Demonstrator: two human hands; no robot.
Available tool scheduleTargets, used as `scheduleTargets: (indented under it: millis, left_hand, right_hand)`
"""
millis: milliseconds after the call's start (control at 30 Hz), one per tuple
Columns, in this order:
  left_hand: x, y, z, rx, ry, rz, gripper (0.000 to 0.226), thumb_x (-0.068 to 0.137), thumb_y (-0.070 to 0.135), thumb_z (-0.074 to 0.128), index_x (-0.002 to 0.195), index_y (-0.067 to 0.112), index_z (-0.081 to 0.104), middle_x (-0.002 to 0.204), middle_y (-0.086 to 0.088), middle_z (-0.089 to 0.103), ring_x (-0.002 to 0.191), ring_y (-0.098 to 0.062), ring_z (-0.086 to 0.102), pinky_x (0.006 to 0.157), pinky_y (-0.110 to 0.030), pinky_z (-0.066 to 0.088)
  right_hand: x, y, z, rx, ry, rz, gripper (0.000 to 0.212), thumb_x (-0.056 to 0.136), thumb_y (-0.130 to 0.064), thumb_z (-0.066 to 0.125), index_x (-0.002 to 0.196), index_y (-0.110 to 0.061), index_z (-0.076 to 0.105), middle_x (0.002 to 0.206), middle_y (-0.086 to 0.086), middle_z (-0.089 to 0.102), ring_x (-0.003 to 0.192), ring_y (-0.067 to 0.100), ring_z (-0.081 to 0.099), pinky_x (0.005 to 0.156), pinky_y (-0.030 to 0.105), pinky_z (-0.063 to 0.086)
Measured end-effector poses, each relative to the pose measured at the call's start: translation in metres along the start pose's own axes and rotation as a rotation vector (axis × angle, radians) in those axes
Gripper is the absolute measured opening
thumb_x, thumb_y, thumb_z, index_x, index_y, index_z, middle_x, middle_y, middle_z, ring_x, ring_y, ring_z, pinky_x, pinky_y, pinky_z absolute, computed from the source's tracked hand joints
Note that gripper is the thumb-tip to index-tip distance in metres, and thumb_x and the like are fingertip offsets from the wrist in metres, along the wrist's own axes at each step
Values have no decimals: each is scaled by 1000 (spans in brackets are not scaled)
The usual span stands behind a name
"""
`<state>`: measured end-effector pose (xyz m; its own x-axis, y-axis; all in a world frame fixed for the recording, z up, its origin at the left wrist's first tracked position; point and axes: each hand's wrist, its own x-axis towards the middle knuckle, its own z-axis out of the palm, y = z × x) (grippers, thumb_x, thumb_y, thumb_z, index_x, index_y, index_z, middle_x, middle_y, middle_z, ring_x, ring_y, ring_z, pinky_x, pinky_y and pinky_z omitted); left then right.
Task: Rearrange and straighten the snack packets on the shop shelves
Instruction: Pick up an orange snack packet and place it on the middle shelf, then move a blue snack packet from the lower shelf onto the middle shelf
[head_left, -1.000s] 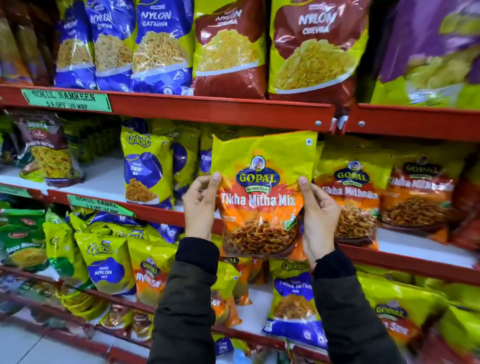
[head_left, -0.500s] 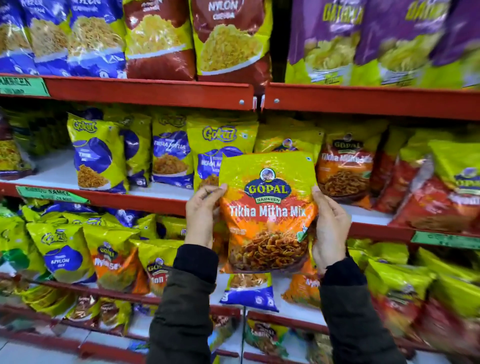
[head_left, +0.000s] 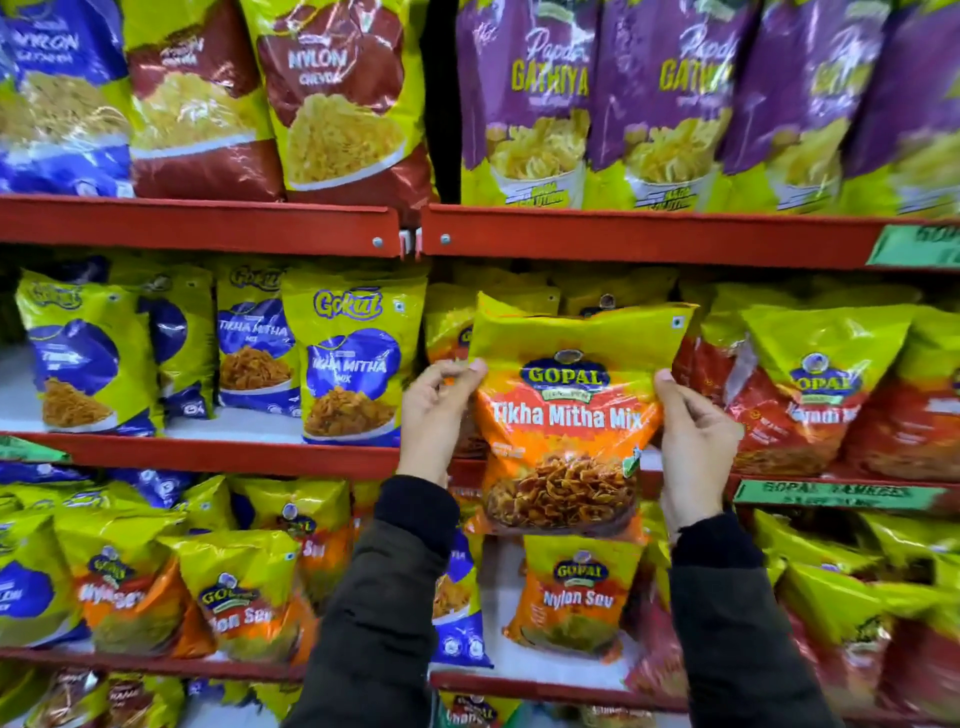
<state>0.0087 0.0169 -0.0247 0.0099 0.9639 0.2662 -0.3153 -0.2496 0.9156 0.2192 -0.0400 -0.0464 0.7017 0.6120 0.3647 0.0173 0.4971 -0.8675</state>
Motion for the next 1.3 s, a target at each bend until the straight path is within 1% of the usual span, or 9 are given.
scheduleTargets:
  millis: [233, 367, 433, 533, 600, 700, 800, 1033, 1300]
  left_hand:
    - [58, -29, 87, 51, -13, 5, 18, 91, 27, 67, 76, 22, 58, 44, 18, 57, 46, 5, 51, 47, -19, 45]
    - [78, -58, 108, 42, 16, -61, 21, 90, 27, 68, 73, 25, 55, 42, 14, 53, 55, -9, 51, 66, -32, 44]
    - [83, -72, 112, 103, 44, -72, 22, 90, 28, 68, 72, 25, 56, 40, 13, 52, 57, -13, 48, 71, -36, 45]
    - [85, -85, 116, 186, 83, -81, 17, 90, 30, 68, 79, 20, 61, 75, -14, 73, 68, -19, 60, 83, -42, 55]
    - [85, -87, 118, 248, 90, -61, 20, 91, 33, 66, 96, 13, 65, 98, -20, 75, 88, -27, 70, 85, -37, 57]
    - [75, -87, 111, 284, 60, 48, 34, 92, 32, 64, 121, 15, 60, 115, -4, 71, 101, -15, 69, 76, -11, 50]
    - [46, -94, 97, 328, 57, 242, 31, 96, 32, 59, 125, 24, 53, 121, 15, 55, 98, 2, 62, 69, -3, 48]
    - [-8, -129, 36, 576, 67, 410, 19, 100, 31, 49, 114, 22, 58, 114, 4, 59, 105, -12, 60, 90, -32, 51]
    - [-42, -194, -94, 771, 32, 233, 18, 102, 28, 44, 115, 30, 56, 111, 13, 56, 106, -7, 57, 88, -34, 52]
  right_hand:
    - [95, 5, -21, -86, 73, -75, 53, 96, -30, 66, 85, 22, 59, 65, 0, 33, 70, 21, 28, 69, 31, 33]
    - [131, 29, -25, -173, 90, 76, 50, 92, -33, 69, 47, -15, 56, 51, -3, 35, 68, 23, 33, 66, 40, 37]
    - [141, 43, -29, -261, 116, 131, 42, 91, -36, 71, 53, -21, 62, 57, 4, 53, 71, 25, 48, 76, 45, 53]
    - [145, 60, -33, -385, 133, 165, 28, 92, -41, 68, 91, -14, 76, 89, 16, 74, 94, 33, 71, 92, 57, 57]
    - [142, 60, -32, -433, 142, 141, 35, 93, -44, 64, 103, -12, 77, 95, 14, 76, 100, 36, 72, 91, 46, 58]
    - [123, 56, -30, -513, 129, 43, 39, 98, -41, 58, 121, -13, 71, 117, 12, 74, 114, 31, 67, 84, 23, 43]
    - [81, 56, -25, -566, 82, -178, 47, 99, -33, 59, 140, -10, 54, 144, 13, 50, 136, 24, 47, 108, 24, 34]
    - [-23, 107, 0, -614, -65, -420, 30, 101, -25, 54, 129, -16, 60, 126, -9, 45, 126, -6, 37, 111, 21, 29]
    - [-130, 195, 19, -629, -424, -163, 25, 105, -32, 42, 119, -24, 61, 112, -14, 52, 109, 22, 59, 97, 37, 47]
